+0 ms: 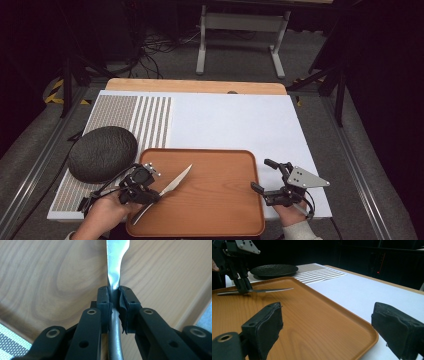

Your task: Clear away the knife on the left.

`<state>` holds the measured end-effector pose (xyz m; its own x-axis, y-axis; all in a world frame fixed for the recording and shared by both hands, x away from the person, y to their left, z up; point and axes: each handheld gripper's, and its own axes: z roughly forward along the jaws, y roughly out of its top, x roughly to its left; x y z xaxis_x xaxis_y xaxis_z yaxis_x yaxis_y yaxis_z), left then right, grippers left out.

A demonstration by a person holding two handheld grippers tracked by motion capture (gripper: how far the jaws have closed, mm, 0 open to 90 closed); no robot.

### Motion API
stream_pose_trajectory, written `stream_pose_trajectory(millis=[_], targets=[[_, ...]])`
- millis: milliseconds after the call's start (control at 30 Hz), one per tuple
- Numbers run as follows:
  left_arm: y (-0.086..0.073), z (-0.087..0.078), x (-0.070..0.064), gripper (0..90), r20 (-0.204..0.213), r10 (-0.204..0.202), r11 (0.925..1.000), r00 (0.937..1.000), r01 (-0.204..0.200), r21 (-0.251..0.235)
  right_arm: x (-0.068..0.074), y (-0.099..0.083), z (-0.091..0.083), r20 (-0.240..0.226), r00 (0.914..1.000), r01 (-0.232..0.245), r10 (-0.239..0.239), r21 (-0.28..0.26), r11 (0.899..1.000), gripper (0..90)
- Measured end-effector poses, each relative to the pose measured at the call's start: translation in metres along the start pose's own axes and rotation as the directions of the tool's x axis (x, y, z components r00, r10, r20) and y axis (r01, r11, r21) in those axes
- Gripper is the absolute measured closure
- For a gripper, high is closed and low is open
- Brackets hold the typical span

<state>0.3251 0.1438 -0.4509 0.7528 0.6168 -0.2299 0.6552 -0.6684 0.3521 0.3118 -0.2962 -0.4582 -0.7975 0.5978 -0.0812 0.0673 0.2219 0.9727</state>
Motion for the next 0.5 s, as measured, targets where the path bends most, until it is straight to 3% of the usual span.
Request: stream_pose_trajectory(millis=[500], targets=[[0.0004, 0.004, 0.001, 79.3, -0.016, -0.002, 0.9999, 0.9999, 0.002, 0.012, 0.0003, -0.0001, 0.0, 0.0, 1.0, -0.002, 0.002, 0.0, 1.0, 10.3]])
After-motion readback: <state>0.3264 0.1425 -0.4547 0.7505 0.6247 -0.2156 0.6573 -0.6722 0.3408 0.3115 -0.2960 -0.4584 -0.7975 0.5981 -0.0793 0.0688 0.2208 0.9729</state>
